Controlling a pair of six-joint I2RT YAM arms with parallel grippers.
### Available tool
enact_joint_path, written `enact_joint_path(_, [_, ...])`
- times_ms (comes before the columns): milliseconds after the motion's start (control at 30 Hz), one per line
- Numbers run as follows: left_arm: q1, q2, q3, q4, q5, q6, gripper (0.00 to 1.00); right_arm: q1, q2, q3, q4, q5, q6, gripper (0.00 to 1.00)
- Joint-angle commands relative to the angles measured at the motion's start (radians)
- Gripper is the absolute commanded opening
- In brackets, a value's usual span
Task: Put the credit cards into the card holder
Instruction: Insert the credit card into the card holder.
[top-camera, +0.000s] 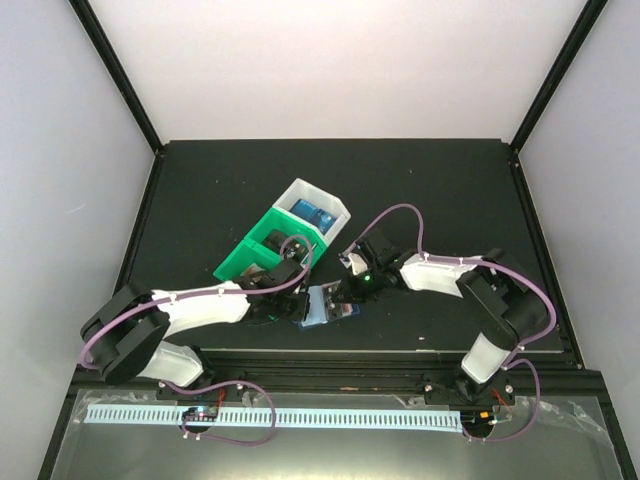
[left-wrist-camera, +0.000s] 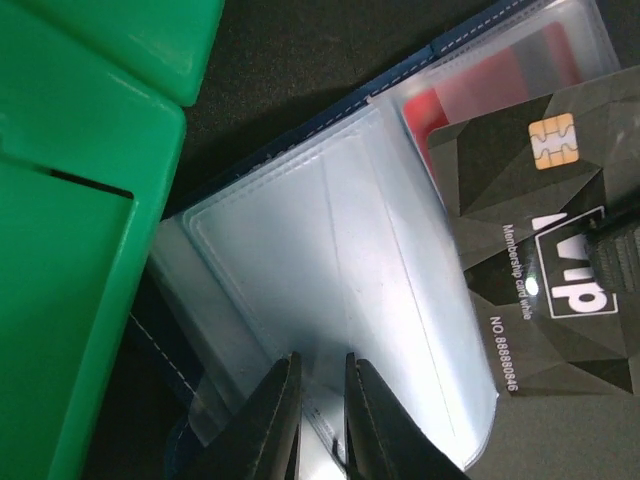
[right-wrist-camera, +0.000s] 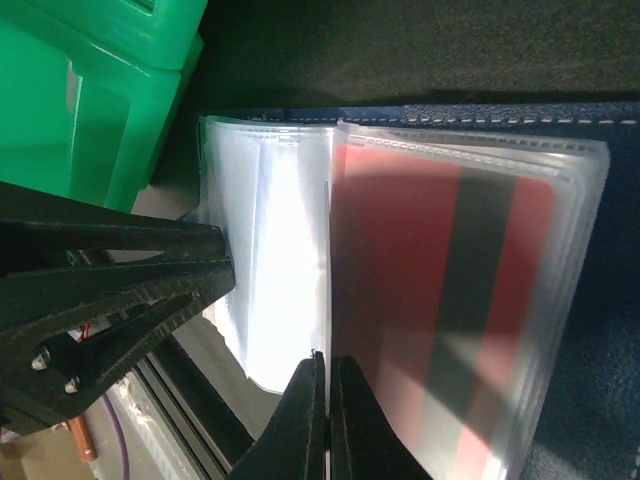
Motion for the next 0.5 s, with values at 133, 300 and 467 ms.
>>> enact_joint_path(133, [-0.053,0.039,-0.009,0.006,-0.108,-0.072,0.13,-0.002,0.052,0.011,0.084,-0.047,0.106,0.01])
enact_joint_path(300, [-0.058,0.023,-0.012,-0.02,-0.144,-0.094,0.12,-0.005,0.05,0.035,0.072,-0.054,0.109,0.01])
enact_joint_path(467, [-0.057,-0.03,-0.006,-0.059,-0.18,-0.093,0.23,-0.005,0.036,0.042,0.075,-0.059,0.119,0.01])
